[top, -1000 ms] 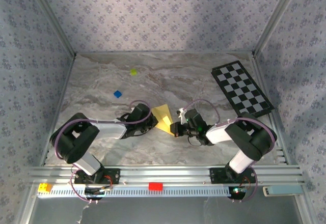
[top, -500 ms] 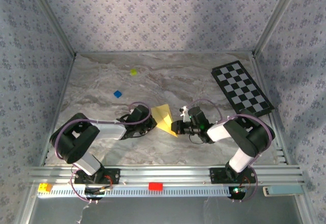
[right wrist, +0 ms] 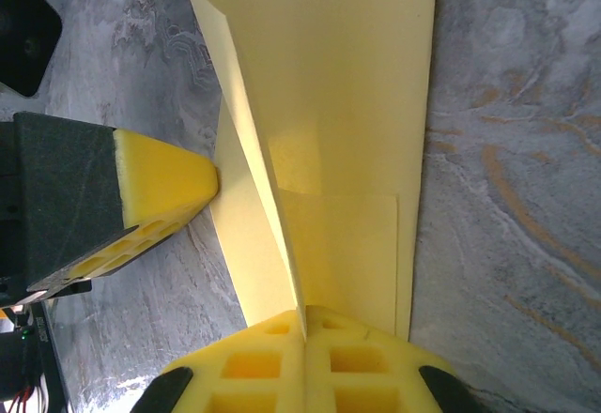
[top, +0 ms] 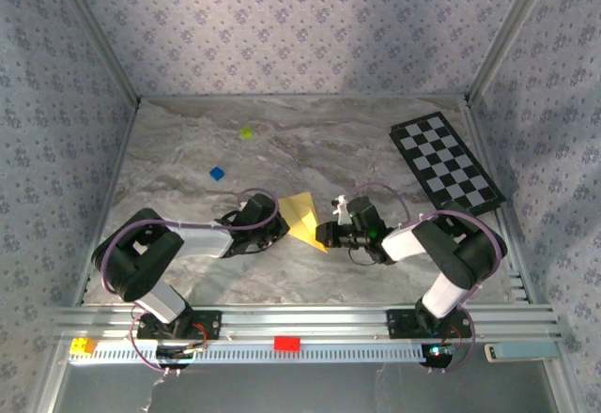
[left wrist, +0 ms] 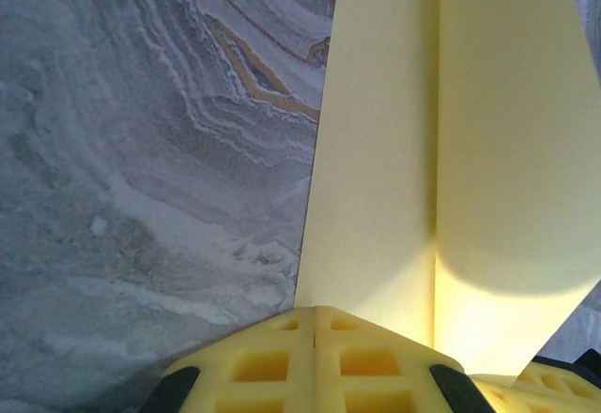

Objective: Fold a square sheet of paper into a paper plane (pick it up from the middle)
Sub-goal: Fourth fold the wing at the center of the table.

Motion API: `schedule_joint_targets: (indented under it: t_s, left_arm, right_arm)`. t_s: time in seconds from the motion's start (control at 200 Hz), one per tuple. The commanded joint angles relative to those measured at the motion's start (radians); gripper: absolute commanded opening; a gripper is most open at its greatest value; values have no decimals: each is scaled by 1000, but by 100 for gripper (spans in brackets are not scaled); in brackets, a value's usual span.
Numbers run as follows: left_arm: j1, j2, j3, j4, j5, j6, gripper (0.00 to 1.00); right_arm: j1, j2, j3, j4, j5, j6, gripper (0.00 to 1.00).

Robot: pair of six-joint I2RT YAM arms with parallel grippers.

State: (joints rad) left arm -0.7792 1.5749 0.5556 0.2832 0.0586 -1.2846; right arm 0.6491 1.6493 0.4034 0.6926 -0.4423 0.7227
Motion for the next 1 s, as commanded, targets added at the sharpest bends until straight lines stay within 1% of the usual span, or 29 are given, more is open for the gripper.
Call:
schedule_joint_targets:
  t_s: [0.0, 0.27, 0.48, 0.69, 0.805, 0.905, 0.999]
  left_arm:
    - [-8, 16, -14, -53, -15, -25, 0]
    - [-8, 16, -7, -70, -19, -27, 0]
    - [-8, 13, -11, -60, -19, -24, 0]
    - [-9, -32, 5, -21, -13, 17, 0]
    - [-9, -73, 30, -23, -18, 53, 4]
    - [-10, -94, 55, -13, -1, 83, 5]
    - [-11, -85, 82, 8, 37, 115, 5]
  right_arm:
    - [-6, 3, -24, -39, -2, 20, 2]
    - [-23, 23, -29, -5, -33, 57, 1]
    - [-29, 43, -13, -34, -52, 54, 1]
    - [-42, 82, -5, -36, -80, 86, 0]
    - [-51, 87, -2, -45, -90, 92, 0]
    - [-57, 89, -3, -48, -98, 95, 0]
    - [-61, 90, -2, -57, -98, 98, 0]
